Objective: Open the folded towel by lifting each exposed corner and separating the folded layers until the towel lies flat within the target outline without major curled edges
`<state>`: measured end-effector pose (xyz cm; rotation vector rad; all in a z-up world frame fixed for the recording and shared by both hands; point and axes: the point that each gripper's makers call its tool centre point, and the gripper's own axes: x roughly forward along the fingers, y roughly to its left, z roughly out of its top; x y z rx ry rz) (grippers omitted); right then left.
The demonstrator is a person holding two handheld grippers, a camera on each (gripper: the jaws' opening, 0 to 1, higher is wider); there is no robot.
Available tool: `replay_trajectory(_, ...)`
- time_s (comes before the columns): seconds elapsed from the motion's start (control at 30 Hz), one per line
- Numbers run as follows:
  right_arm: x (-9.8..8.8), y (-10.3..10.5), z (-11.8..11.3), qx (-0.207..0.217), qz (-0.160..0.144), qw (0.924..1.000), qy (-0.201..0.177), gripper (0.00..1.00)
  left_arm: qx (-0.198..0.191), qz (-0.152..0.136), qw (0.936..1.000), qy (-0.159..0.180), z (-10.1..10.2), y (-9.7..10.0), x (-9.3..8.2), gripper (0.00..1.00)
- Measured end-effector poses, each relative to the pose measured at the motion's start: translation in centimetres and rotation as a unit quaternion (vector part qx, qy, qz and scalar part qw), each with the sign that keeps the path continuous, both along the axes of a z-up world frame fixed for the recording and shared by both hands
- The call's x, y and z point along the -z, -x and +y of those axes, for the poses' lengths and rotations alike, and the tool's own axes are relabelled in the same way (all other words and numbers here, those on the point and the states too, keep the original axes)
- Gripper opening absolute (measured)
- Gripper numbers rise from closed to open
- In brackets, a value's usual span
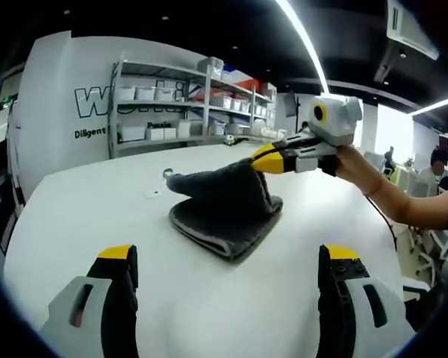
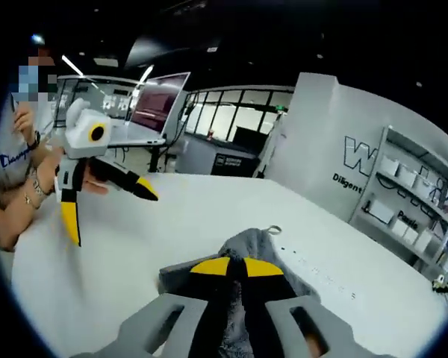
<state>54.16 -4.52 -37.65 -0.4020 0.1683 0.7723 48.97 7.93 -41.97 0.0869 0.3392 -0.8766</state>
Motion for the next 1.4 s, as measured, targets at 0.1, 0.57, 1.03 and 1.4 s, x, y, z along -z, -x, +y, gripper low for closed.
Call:
replay_trajectory(0.1,-0.6,0.2,-0.9,0.011,-0.007,0.9999,-0.01,0.01,0.0,0.0,1.0,-0.002,0.0,0.0,0.1,0.99)
replay_trajectory(0.57,-3.3,0.3,-5.7,0.069,-0.037,0.9955,-0.053,0.0,-0.001,0.003,0.9999,-0.01,0.2,0.1,0.4,0.99)
replay_trajectory(1.03,-4.2,0.5,-11.7,0.135,-0.056,0.9877,-0.055,0.0,-0.002,0.004,0.9999,-0.012,0.8,-0.3,0.3,0.99)
replay_trajectory(1.4,-3.3,-0.1,-15.7,0.178,-0.056,0.9819,-0.032,0.0,-0.005,0.006,0.9999,-0.011,0.7,0.0,0.4,0.99)
